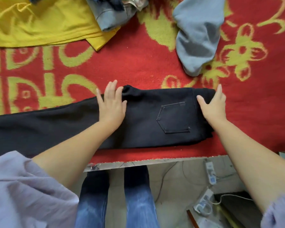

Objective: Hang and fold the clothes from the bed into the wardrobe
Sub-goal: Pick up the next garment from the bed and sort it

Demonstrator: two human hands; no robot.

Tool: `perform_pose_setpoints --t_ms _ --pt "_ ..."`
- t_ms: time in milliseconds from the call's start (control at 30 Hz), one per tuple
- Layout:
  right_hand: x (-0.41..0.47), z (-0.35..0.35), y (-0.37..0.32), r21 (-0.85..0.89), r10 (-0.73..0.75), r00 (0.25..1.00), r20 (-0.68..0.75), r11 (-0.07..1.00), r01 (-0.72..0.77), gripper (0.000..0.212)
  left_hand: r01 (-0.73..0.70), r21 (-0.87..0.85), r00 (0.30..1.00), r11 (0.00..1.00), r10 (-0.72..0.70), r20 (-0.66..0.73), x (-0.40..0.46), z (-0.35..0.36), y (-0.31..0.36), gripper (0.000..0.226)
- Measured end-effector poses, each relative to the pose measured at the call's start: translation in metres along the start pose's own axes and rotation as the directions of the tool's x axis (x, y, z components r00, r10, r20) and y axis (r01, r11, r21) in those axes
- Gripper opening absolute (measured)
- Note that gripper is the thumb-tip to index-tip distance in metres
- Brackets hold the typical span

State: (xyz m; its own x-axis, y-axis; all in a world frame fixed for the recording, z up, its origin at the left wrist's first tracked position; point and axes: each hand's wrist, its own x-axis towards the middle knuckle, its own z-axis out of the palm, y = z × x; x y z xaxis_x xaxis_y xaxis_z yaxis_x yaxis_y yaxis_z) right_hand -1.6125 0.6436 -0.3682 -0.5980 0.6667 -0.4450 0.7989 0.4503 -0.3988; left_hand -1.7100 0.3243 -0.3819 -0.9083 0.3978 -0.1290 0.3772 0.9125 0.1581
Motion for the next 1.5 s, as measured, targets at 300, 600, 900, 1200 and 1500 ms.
perform_pose_setpoints --t_ms 300,600,900,1200,1500 --pt "-0.009 -0.026 0.017 0.441 0.025 0.859 0.511 0.851 -0.286 0.029 0.701 -0.709 0.709 0.073 -0.177 0.683 -0.037 -0.011 0.146 0.059" --pt "-0.135 -0.022 -0.153 0.587 -0.506 0.673 0.539 0.799 0.130 0.054 0.720 -0.580 0.665 -0.381 0.142 0.733 -0.030 -0.086 0.035 0.075" --pt "-0.207 0.122 -0.181 0.119 -0.424 0.645 0.636 0.879 0.461 0.056 0.752 -0.651 0.641 0.109 -0.354 0.681 -0.080 -0.056 -0.109 0.035" --pt "-0.158 0.123 -0.109 -0.436 -0.389 0.712 0.585 0.589 0.680 0.062 0.705 -0.570 0.705 0.422 -0.500 0.502 -0.083 -0.028 -0.123 0.038" --pt "-0.147 0.129 -0.119 0.131 -0.151 0.945 0.290 0.985 0.117 0.067 0.262 -0.256 0.934 0.931 -0.178 0.308 -0.106 -0.030 -0.091 0.067"
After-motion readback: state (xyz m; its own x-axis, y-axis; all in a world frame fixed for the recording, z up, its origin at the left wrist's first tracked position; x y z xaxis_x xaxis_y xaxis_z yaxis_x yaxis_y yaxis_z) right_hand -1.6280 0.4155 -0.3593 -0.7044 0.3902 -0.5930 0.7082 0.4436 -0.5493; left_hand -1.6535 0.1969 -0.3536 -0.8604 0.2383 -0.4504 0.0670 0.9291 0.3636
